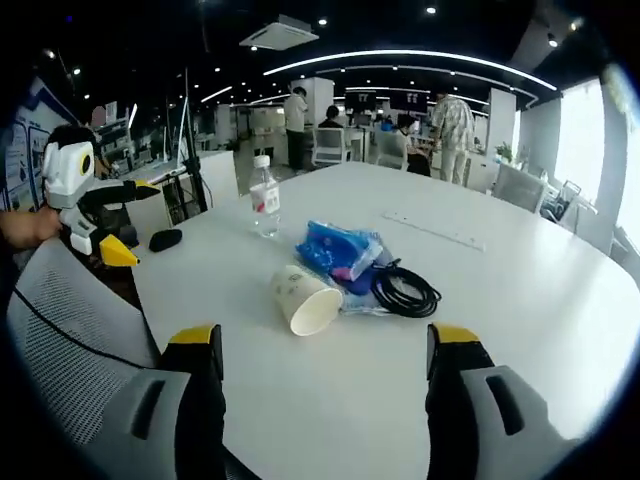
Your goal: Arrange the tabletop items into an orderly group along one side of the table until the central work area is clear of visible clutter.
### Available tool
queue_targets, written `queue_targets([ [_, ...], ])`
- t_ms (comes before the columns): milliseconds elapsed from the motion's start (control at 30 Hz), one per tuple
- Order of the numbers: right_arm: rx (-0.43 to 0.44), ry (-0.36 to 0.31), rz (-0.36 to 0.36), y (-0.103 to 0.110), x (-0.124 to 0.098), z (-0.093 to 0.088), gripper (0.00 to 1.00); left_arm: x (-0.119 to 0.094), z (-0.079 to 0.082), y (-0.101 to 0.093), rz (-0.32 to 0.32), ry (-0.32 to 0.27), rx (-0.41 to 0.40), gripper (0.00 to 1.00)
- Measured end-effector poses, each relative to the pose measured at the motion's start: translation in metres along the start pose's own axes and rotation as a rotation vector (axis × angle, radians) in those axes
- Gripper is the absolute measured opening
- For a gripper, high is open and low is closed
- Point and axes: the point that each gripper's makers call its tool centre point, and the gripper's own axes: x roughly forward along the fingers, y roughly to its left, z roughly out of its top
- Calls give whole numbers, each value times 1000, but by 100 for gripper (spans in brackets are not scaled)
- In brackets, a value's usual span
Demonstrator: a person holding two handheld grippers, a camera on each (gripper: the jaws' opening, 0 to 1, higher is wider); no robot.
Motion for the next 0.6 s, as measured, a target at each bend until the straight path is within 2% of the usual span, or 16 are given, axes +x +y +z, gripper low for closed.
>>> queue_targets([
  [133, 5, -27, -7, -2, 11, 8, 80, 0, 1, -1, -3, -4, 11, 100],
  [200, 62, -113, 31, 4, 19, 23, 80, 0, 1, -2, -11, -4, 6, 100],
  [300, 138, -154, 77, 8, 30, 31, 79, -1, 7, -5, -21, -35, 5, 100],
  [400, 134, -157, 78, 6, 39, 31, 75, 0, 9, -4, -18, -47, 5, 100],
  [600, 142, -106, 97, 4, 56, 20, 75, 1, 6, -2, -8, -30, 23, 100],
])
